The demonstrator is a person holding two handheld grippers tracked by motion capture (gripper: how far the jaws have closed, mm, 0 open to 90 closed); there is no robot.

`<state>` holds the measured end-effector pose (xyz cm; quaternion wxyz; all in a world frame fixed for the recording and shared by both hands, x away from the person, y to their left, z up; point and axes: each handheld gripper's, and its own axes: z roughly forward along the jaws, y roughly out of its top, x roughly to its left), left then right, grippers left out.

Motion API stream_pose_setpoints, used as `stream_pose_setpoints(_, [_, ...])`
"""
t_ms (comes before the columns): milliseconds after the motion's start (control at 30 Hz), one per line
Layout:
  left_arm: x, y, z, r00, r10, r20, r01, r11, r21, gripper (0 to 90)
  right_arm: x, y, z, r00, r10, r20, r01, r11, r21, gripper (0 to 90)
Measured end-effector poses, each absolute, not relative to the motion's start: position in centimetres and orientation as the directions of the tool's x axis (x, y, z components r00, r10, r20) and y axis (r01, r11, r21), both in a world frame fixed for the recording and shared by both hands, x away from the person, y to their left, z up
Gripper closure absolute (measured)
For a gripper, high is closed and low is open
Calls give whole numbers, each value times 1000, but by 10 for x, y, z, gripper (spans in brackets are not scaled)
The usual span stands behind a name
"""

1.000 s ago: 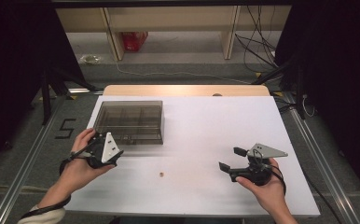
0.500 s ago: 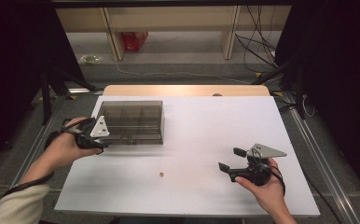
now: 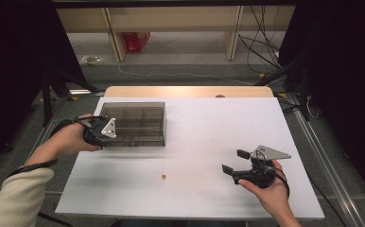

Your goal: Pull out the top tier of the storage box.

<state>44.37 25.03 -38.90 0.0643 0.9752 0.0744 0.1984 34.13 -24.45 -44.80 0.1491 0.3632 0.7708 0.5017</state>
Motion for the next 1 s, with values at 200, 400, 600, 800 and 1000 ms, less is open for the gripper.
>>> stream_pose_setpoints(200, [450, 246, -391, 918, 135, 372, 98, -988, 118, 687, 341, -245, -448, -692, 709, 135, 410, 232, 882, 160])
stream_pose_setpoints(400, [454, 245, -390, 927, 105, 360, 75, -993, 96, 756, 341, -245, -448, -693, 708, 135, 410, 232, 882, 160])
stream_pose_setpoints(600, [456, 243, -390, 932, 84, 353, 62, -995, 73, 788, 342, -244, -448, -695, 707, 134, 409, 234, 882, 160])
stream_pose_setpoints(800, [457, 241, -390, 936, 63, 346, 47, -997, 53, 804, 342, -244, -448, -695, 707, 135, 409, 233, 882, 160])
stream_pose_setpoints(1000, [456, 241, -390, 936, 52, 347, 37, -998, 50, 814, 342, -244, -448, -694, 707, 135, 409, 233, 882, 160])
